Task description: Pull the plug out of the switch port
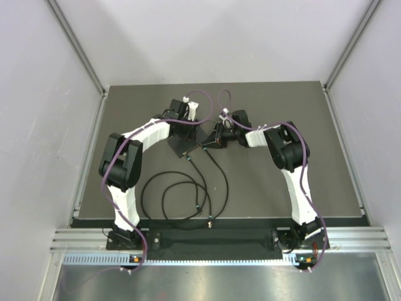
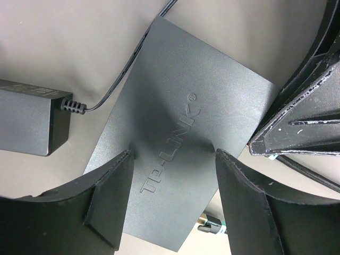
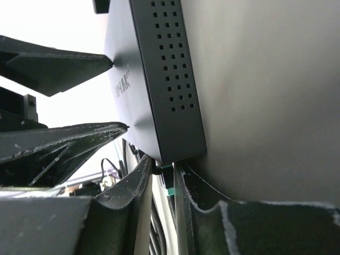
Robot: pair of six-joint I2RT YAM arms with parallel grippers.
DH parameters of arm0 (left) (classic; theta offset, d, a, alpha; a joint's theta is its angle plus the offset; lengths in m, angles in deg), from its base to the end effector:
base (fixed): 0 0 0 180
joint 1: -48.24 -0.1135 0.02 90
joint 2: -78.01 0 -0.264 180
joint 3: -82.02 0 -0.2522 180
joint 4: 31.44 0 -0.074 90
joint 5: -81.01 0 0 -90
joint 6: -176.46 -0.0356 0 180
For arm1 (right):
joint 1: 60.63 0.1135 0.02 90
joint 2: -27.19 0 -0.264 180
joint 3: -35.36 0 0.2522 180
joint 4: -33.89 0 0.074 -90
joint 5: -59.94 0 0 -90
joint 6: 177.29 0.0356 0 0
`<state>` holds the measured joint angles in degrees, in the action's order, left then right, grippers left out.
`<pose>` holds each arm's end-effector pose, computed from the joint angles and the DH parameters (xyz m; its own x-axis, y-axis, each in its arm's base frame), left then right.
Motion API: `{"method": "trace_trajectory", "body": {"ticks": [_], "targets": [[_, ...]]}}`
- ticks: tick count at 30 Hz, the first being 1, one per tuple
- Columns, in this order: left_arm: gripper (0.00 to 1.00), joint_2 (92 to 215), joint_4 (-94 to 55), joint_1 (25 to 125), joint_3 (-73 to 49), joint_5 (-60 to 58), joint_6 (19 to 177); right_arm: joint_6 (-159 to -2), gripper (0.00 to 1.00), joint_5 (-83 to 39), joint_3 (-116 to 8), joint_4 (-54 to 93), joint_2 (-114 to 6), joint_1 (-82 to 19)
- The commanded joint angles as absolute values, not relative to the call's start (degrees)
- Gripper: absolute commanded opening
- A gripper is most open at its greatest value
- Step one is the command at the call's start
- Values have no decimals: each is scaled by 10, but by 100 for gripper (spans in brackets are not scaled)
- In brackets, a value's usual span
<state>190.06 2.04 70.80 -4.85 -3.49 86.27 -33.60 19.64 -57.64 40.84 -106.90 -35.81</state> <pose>0.3907 -0.1660 0.1897 -0.7302 0.3069 -0.6104 0.4383 0.8958 -0.0739 0.4189 0.2236 0.0829 -0.9821 0.1200 -0.1452 -0.0896 0.3806 0.9204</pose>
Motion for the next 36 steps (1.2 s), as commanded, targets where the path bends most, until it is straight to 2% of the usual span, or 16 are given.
{"method": "trace_trajectory", "body": {"ticks": [1, 17, 23, 30, 33, 36], "targets": [[68, 1926, 34, 709, -65, -26, 864, -370, 0, 90, -577, 303, -1061, -350], [68, 1904, 3, 714, -97, -57, 892, -368, 0, 71, -651, 86, -1054, -343], [68, 1900, -5, 717, -107, -83, 891, -403, 0, 52, -728, -22, -1068, -332], [70, 1882, -10, 716, -106, -63, 887, -509, 0, 111, -716, -18, -1079, -333], [70, 1890, 6, 716, -88, -45, 887, -585, 0, 62, -714, -24, -1059, -333], [70, 1895, 13, 717, -81, -27, 886, -598, 0, 74, -687, 5, -1041, -337]]}}
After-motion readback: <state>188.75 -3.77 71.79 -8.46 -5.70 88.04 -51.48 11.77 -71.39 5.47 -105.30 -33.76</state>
